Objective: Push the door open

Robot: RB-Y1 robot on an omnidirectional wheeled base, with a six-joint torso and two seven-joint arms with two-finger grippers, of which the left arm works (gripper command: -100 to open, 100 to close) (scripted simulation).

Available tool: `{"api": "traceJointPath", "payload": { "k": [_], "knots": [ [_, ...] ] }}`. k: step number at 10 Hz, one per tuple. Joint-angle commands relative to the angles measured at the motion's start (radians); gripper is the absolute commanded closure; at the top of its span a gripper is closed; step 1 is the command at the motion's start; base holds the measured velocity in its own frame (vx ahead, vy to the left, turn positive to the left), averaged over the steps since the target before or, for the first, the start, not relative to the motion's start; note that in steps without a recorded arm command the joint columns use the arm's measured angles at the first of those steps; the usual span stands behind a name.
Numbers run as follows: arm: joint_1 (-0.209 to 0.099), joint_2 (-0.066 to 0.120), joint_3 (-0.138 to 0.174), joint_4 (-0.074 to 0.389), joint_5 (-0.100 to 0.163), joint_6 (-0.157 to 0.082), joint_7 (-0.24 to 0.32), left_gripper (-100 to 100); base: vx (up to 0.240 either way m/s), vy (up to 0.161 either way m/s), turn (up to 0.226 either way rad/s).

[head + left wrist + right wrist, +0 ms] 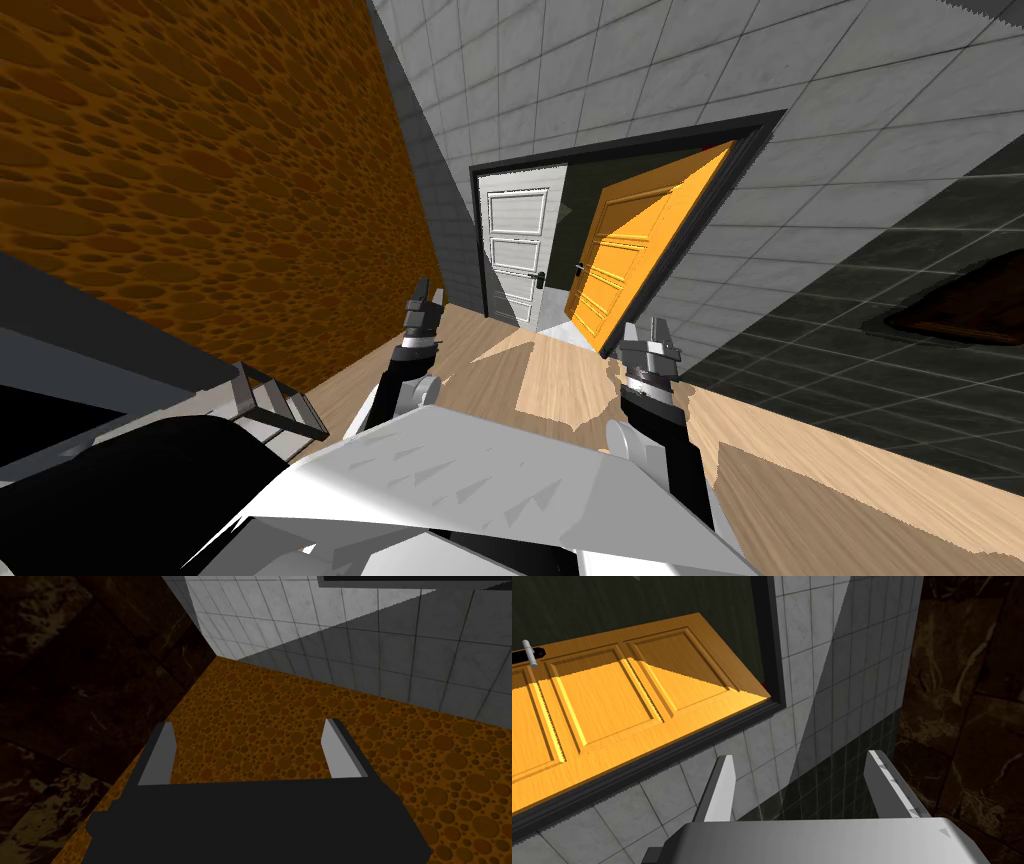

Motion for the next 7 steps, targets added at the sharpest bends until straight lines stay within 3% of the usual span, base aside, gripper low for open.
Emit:
{"api": "traceJointPath", "payload": {
  "k": [1, 7],
  "knots": [
    [-0.017, 0.010, 0.000, 0.030, 0.001, 0.000, 0.001, -100, 0.139, -0.075, -0.018],
    [-0.101, 0.046, 0.000, 0.175, 0.008, -0.002, 0.009, -100, 0.093, -0.006, -0.016]
  ]
}}
